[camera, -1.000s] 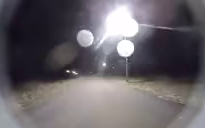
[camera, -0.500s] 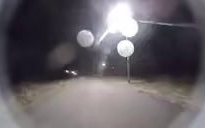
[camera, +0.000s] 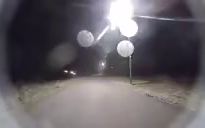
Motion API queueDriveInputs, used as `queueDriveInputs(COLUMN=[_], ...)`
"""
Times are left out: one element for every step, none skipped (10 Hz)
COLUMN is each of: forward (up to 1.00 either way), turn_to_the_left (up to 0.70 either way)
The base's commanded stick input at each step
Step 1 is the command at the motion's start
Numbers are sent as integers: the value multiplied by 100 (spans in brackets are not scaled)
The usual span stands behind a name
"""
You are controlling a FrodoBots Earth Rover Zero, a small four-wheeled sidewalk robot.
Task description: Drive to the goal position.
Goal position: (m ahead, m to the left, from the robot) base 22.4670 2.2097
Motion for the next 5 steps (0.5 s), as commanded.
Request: queueDriveInputs(forward=[100,100,100,100,100], turn_to_the_left=[0,0,0,0,0])
